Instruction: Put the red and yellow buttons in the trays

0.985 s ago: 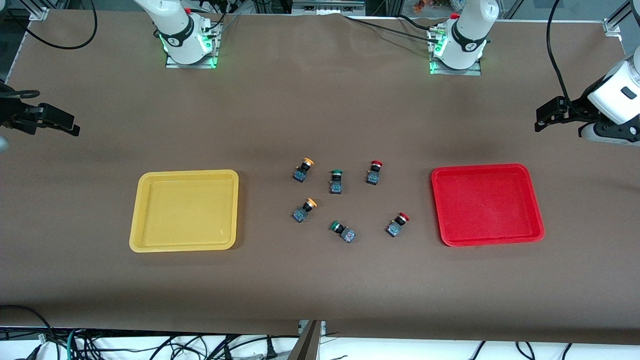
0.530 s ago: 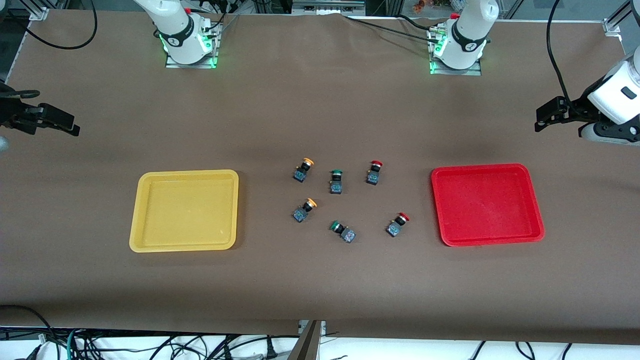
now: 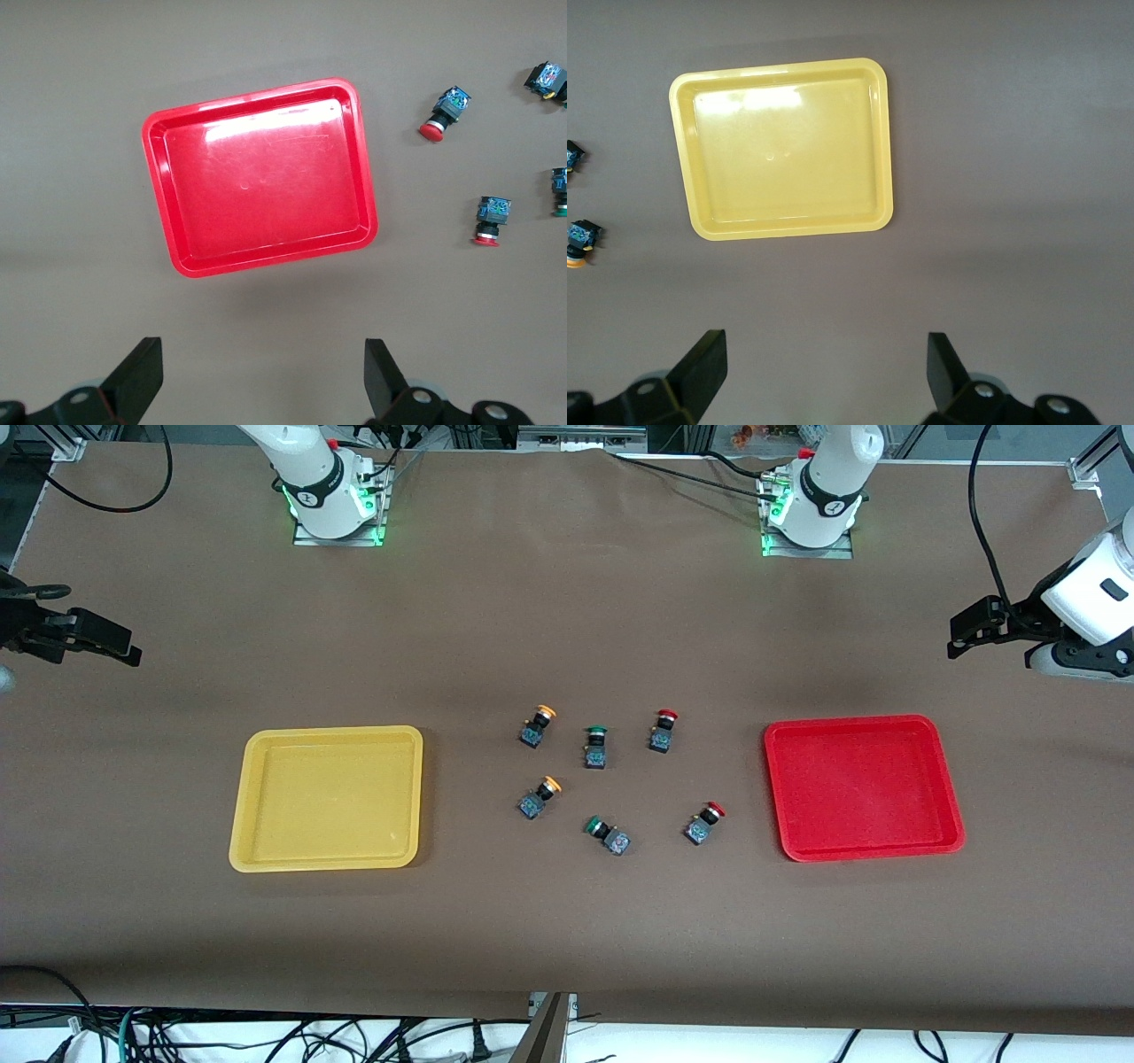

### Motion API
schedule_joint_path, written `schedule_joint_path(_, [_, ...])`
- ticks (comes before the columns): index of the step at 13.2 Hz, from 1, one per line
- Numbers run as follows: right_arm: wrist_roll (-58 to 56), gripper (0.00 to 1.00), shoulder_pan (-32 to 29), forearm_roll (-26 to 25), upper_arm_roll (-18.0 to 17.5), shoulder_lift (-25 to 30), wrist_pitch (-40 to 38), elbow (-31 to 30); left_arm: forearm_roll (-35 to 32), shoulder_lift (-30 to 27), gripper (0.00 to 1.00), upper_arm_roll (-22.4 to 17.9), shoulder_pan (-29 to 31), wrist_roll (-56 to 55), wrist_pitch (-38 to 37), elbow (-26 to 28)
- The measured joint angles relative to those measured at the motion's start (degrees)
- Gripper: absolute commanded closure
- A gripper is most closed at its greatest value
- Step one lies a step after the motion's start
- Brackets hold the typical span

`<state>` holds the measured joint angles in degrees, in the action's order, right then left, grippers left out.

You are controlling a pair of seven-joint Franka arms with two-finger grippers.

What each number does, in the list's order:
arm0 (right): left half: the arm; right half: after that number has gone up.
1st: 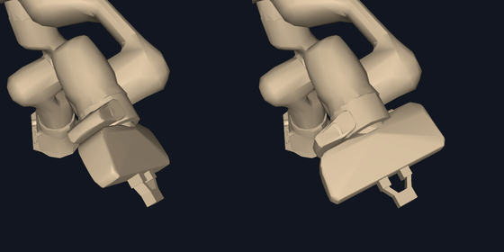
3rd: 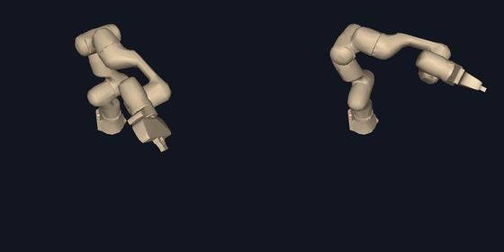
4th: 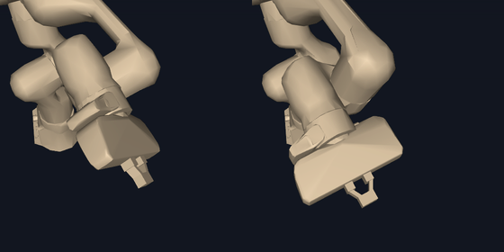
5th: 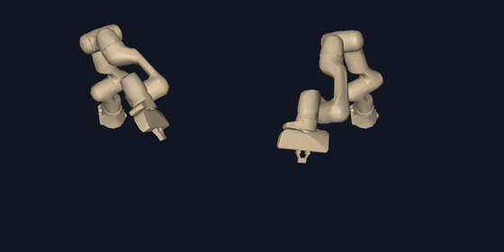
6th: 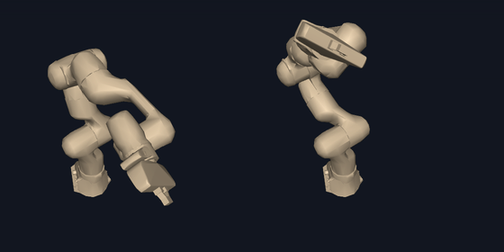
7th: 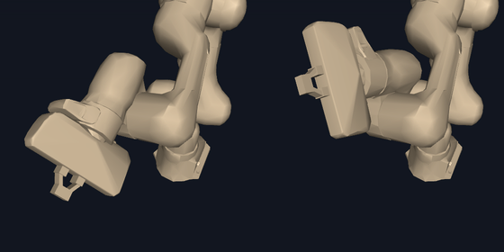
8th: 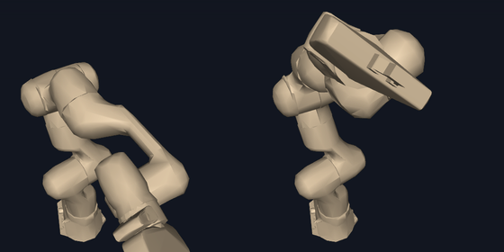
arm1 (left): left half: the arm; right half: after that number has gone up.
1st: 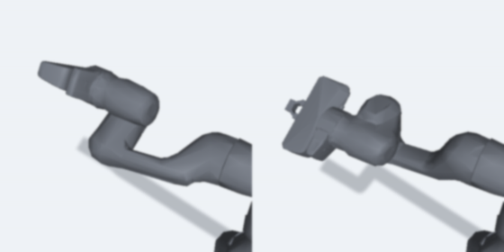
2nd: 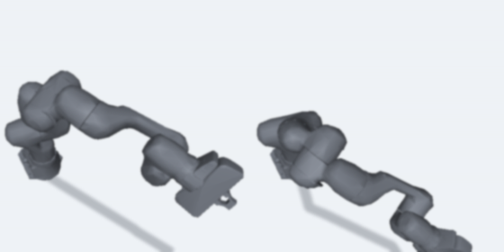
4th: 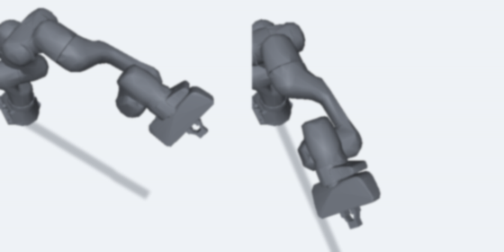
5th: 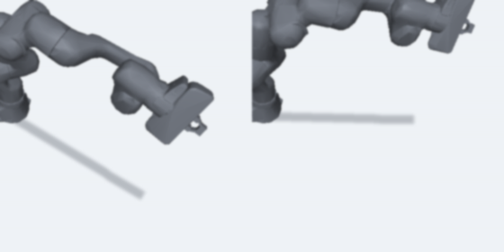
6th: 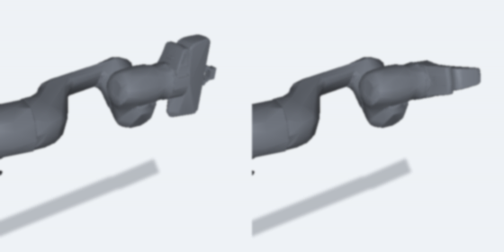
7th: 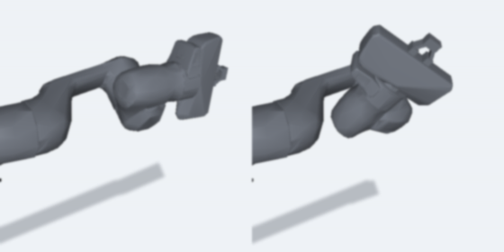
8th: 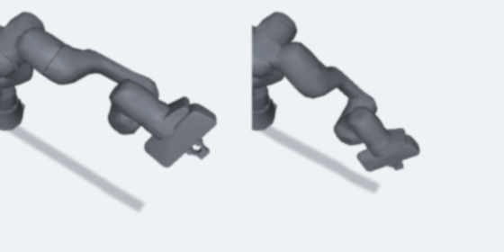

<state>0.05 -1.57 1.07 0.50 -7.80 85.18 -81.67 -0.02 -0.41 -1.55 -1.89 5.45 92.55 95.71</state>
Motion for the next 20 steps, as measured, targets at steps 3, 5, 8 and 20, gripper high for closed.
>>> schedule_joint_path(3, [0.0, 0.0, 0.0, 0.0, 0.0, -0.08, 0.0, 0.0, 0.0, 0.0, 0.0, 0.0, 0.0, 0.0, 0.0, 0.0])
schedule_joint_path(5, [0.0, 0.0, 0.0, 0.01, 0.0, -0.42, -0.01, -0.03, 0.0, 0.0, 0.0, 0.0, 0.0, 0.0, -0.04, 0.0])
schedule_joint_path(8, [0.0, 0.0, 0.14, 0.01, -0.1, -2.49, 0.06, -0.08, 0.0, 0.0, 0.0, 0.0, 0.0, 0.0, -0.13, 0.0])
schedule_joint_path(20, [15.26, 0.0, 13.38, 0.28, -0.99, -15.37, 11.63, -0.32, 0.0, 0.0, 0.0, 0.02, 0.32, 0.0, -0.91, 0.0])
